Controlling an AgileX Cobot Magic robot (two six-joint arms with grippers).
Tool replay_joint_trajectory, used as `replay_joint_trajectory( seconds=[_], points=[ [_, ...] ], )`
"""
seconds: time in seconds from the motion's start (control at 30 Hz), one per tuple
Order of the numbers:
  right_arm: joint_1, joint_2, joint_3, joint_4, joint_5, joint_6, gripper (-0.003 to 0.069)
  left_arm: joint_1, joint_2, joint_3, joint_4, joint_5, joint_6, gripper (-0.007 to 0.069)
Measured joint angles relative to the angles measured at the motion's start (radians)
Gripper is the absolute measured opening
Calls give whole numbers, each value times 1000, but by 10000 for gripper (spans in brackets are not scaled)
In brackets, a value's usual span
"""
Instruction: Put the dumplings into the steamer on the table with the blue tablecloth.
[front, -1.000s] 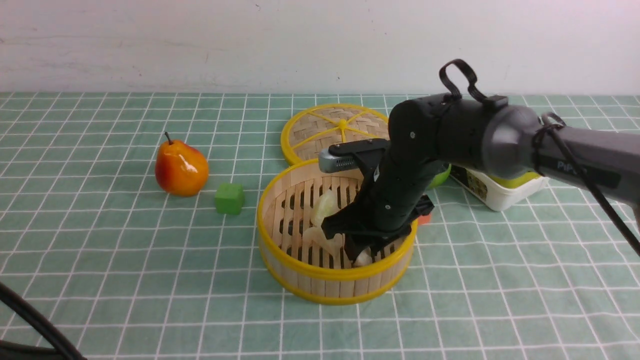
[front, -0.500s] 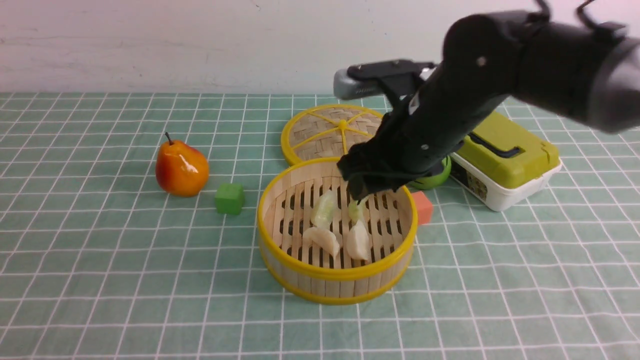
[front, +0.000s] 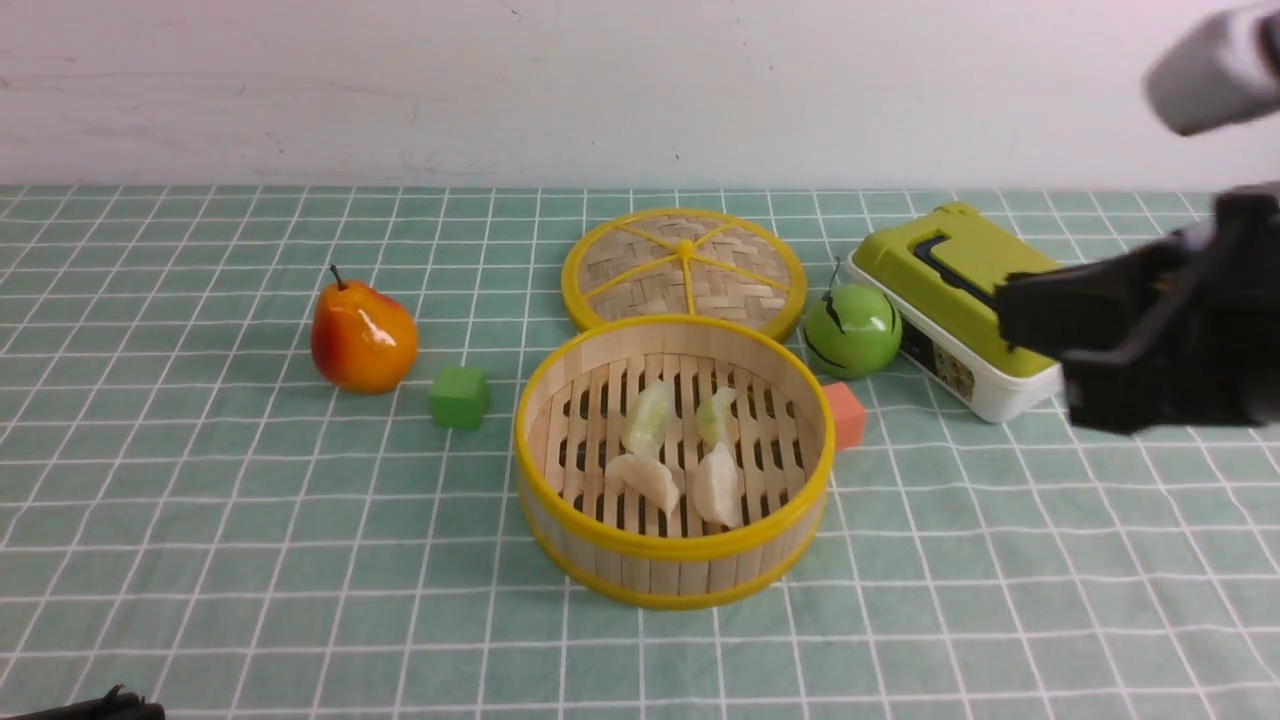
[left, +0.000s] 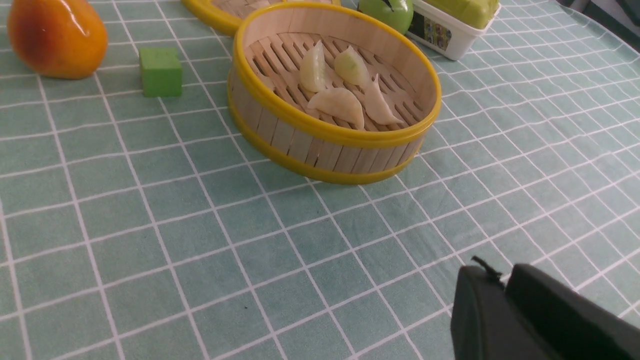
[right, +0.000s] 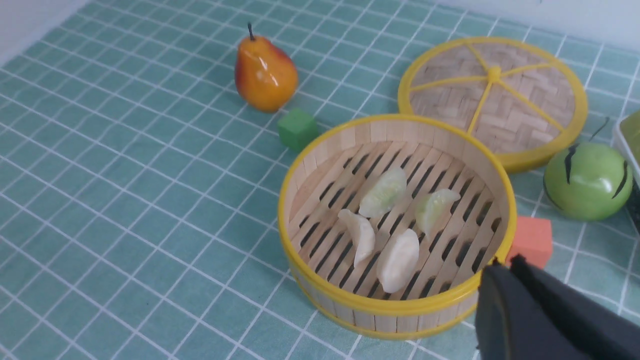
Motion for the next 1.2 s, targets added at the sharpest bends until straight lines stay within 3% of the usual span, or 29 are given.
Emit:
replay_joint_trajectory(
  seconds=[0.23, 0.77, 0.93, 1.1, 1.2],
  points=[
    [0, -175, 69, 0, -5, 0, -20, 0, 0, 0, -1, 10, 0, 74],
    [0, -201, 69, 1, -1, 0, -19, 0, 0, 0, -1, 10, 0, 82],
    [-6, -219, 122, -55, -31, 11, -22, 0, 0, 0, -1, 11, 0, 88],
    [-102, -358, 329, -102, -188, 38, -22, 0, 0, 0, -1, 12, 0, 91],
    [-221, -496, 497, -109, -288, 43, -22, 0, 0, 0, -1, 12, 0, 92]
  ],
)
